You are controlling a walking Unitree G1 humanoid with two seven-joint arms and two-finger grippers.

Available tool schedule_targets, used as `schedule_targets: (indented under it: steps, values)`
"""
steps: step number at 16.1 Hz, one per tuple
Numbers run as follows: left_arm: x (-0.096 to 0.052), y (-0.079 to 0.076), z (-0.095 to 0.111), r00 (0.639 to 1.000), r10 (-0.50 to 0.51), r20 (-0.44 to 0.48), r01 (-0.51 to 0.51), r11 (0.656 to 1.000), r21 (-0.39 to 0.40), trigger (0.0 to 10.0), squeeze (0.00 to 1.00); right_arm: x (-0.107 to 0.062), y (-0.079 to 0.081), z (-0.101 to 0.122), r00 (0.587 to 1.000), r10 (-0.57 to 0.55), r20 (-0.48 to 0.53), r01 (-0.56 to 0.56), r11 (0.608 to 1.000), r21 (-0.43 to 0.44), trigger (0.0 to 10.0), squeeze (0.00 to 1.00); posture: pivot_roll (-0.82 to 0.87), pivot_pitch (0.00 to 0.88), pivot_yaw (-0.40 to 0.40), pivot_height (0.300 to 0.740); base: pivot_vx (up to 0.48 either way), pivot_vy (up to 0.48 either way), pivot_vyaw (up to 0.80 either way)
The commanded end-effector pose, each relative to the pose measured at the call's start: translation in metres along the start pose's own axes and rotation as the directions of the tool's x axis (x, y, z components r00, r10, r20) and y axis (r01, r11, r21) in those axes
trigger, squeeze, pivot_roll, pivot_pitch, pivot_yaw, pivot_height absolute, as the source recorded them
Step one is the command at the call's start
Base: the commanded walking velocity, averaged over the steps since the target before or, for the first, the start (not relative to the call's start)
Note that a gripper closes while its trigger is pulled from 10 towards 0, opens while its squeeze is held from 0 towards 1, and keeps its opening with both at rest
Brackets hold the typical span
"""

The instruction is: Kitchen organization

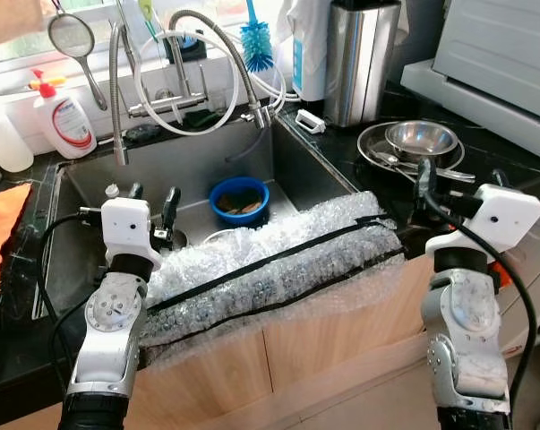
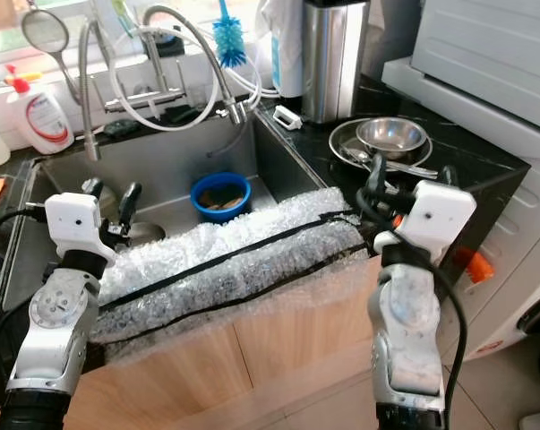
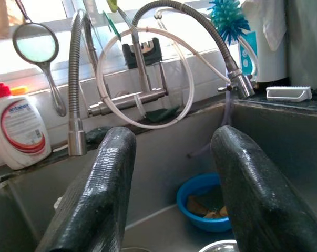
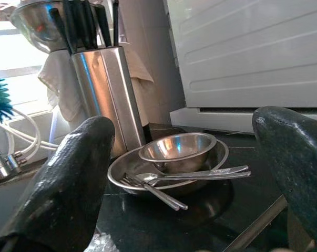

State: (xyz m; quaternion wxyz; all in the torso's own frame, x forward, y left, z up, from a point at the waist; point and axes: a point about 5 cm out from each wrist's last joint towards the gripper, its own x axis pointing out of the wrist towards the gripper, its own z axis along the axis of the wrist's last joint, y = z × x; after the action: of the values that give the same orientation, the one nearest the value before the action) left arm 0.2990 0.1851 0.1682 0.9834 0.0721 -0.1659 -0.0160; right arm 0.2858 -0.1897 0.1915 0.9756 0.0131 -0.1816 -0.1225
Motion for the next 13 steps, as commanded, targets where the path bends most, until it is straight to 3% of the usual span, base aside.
schedule_targets:
  steps: [1,5,7,8,9,13]
  values:
    - [0.002,0.001,0.003,1.0,-0.005,0.015,0.005,1.0,0.005,10.0,0.0,0.006,-0.001,-0.004,0.999,-0.002,-0.035,0.003,1.0,0.02,10.0,1.0,-0.16,0.0,0.099,0.74,0.0,0.0,0.0]
    - [0.004,-0.001,0.003,1.0,-0.009,0.021,0.008,1.0,0.005,10.0,0.0,0.02,-0.006,-0.014,0.995,0.02,-0.103,-0.02,1.0,-0.004,10.0,1.0,-0.16,0.0,0.102,0.74,0.0,0.0,0.0]
    - [0.005,-0.001,0.004,1.0,-0.011,0.021,0.011,1.0,0.003,10.0,0.0,0.026,-0.002,-0.011,0.996,0.029,-0.088,-0.029,1.0,0.004,10.0,0.97,-0.15,0.0,0.105,0.74,0.0,0.0,0.0]
    - [0.005,-0.002,0.004,1.0,-0.011,0.021,0.011,1.0,0.004,10.0,0.0,0.029,0.0,-0.01,0.996,0.031,-0.087,-0.031,0.999,0.009,10.0,0.64,-0.15,0.0,0.104,0.74,0.0,0.0,0.0]
    - [0.004,-0.002,0.004,1.0,-0.01,0.02,0.01,1.0,0.004,10.0,0.0,0.032,0.001,-0.01,0.995,0.028,-0.092,-0.027,1.0,0.004,10.0,0.0,-0.15,0.0,0.1,0.74,0.0,0.0,0.0]
    - [0.003,-0.002,0.003,1.0,-0.002,0.017,0.002,1.0,0.009,10.0,0.0,0.035,0.006,-0.02,0.985,0.057,-0.16,-0.058,0.998,-0.005,10.0,0.0,-0.14,0.0,0.093,0.74,0.0,0.0,0.0]
